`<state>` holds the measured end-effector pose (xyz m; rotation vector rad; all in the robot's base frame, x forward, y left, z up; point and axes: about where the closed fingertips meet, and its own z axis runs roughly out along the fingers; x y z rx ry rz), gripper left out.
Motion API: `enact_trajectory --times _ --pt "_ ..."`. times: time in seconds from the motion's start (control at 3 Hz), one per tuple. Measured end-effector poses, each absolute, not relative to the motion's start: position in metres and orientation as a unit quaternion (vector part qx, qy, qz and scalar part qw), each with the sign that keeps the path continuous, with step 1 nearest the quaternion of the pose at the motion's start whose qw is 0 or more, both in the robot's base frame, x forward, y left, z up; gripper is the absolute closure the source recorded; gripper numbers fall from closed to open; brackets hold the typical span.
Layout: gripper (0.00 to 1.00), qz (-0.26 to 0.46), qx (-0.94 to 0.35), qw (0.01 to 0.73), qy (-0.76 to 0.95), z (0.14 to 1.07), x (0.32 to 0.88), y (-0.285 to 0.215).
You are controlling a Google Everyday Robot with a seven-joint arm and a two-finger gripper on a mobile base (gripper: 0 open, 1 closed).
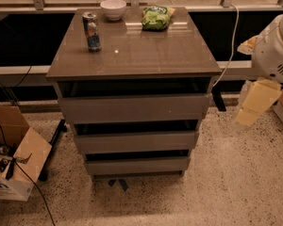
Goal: Open bottom drawer
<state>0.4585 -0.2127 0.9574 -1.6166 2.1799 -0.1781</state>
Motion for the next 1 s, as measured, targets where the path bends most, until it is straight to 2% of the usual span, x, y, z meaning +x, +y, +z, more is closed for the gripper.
enact_trajectory --times 1.0 --pt "0.00 -0.062 -0.540 0.216 0.811 0.875 0.501 -0.226"
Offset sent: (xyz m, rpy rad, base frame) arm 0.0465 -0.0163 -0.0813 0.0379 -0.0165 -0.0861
